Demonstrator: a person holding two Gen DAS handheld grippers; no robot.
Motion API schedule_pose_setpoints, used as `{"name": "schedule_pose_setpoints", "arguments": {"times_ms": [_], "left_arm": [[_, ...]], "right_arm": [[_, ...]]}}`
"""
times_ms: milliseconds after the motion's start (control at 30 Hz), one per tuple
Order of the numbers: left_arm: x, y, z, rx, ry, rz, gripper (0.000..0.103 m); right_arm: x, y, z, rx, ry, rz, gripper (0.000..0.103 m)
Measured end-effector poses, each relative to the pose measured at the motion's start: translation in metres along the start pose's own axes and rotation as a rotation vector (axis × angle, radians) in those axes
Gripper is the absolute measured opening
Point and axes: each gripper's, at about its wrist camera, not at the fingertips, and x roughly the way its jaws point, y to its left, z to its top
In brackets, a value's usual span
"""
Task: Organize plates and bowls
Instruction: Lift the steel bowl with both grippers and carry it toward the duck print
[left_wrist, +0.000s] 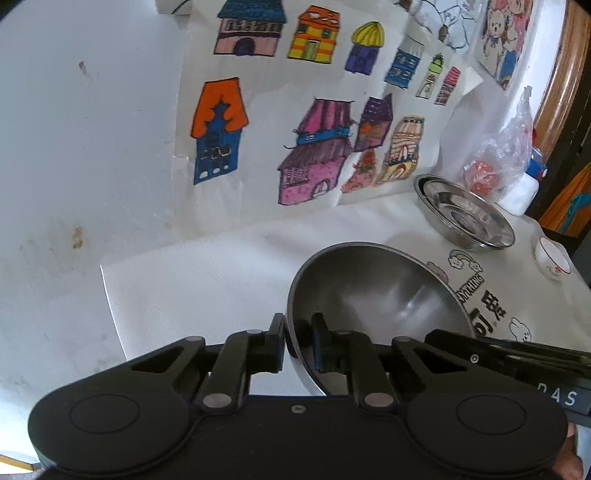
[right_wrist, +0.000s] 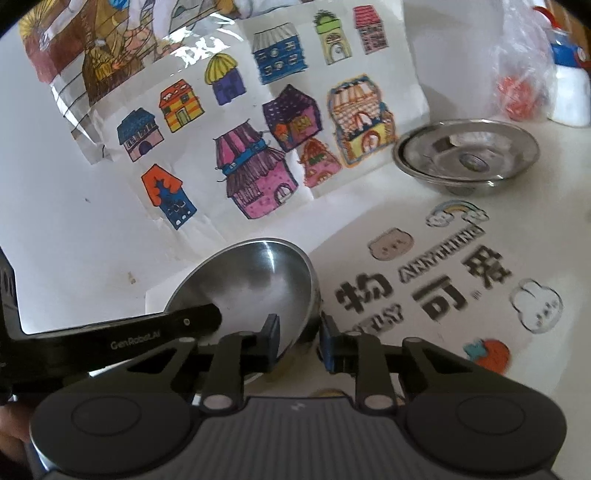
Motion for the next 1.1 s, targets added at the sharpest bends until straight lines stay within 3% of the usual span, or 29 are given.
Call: {"name": "schedule_pose_setpoints", "arguments": {"times_ms": [400, 633, 933, 1100], "left_arm": [[-0.028, -0.074, -0.044, 0.123, 0.072, -0.09, 0.015], [-0.045, -0.12, -0.077, 0.181, 0.12, -0.182, 0.015], [-0.047, -0.153, -0.092, 0.237, 0.137, -0.212, 0.019], [-0.042, -0.152, -0.089, 0.207, 0.154, -0.209, 0.021]], "right_arm": [[-0.097, -0.062, -0.053, 0.034, 0.024, -0.023, 0.025], [-0.145, -0.094, -0.08, 0.062, 0.018, -0.055, 0.025], [-0.162, -0.112, -0.087, 0.091, -0.02, -0.032, 0.026], [-0.156, -0.116, -0.086, 0.108, -0.021, 0.003, 0.032]]}}
